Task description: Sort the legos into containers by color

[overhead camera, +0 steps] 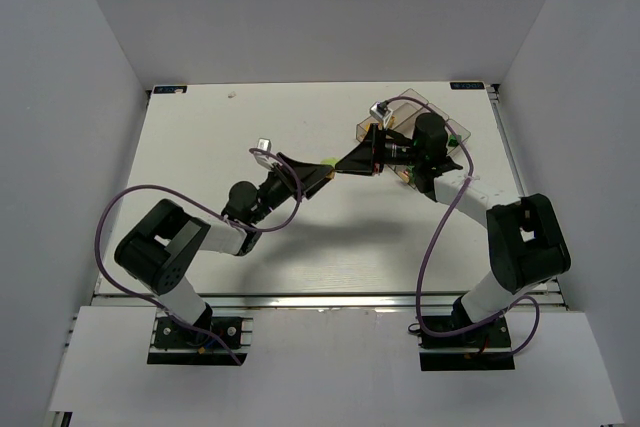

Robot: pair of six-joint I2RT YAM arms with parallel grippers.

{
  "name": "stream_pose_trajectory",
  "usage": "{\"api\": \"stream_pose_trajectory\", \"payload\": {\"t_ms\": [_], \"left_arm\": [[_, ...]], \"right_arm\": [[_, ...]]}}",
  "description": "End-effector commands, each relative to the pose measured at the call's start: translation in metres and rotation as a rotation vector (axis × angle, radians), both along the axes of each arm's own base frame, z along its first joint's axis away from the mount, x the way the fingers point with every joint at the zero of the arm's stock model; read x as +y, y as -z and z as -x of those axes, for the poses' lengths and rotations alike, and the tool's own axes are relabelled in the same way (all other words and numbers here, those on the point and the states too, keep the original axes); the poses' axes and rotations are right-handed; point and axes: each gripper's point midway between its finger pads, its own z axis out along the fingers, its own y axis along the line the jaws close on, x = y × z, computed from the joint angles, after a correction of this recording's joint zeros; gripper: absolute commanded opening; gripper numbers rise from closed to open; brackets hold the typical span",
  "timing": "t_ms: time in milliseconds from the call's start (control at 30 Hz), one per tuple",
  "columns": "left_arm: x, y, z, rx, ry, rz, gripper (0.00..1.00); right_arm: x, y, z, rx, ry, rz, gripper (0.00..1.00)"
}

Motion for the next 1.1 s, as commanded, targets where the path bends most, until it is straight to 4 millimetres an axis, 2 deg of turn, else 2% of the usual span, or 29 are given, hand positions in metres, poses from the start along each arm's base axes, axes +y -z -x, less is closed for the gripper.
{"api": "stream_pose_trajectory", "payload": {"t_ms": [0, 133, 267, 333, 600, 900, 1067], "left_arm": [[0.022, -0.109, 0.047, -0.460, 0.039, 0.256, 0.76], [0.023, -0.113, 0.050, -0.472, 0.041, 0.260, 0.77], [0.023, -0.114, 0.051, -0.475, 0.046, 0.261, 0.69], [0.023, -0.114, 0.050, -0.476, 0.046, 0.261, 0.59], [0.020, -0.119, 0.050, -0.493, 0.058, 0.267, 0.43], [0.020, -0.122, 0.055, -0.503, 0.082, 0.268, 0.28], [0.020, -0.121, 0.058, -0.502, 0.094, 0.266, 0.25]], "right_arm": [[0.000, -0.013, -0.001, -0.039, -0.004, -0.039, 0.00], [-0.001, -0.011, -0.003, -0.032, -0.004, -0.039, 0.00], [-0.002, -0.011, -0.004, -0.015, -0.001, -0.045, 0.00], [-0.003, -0.011, -0.004, -0.009, 0.002, -0.050, 0.00], [-0.005, -0.009, -0.004, 0.004, 0.007, -0.051, 0.00], [-0.008, -0.010, -0.012, 0.011, 0.026, -0.061, 0.00], [-0.018, -0.012, -0.030, -0.001, 0.073, -0.068, 0.00]]}}
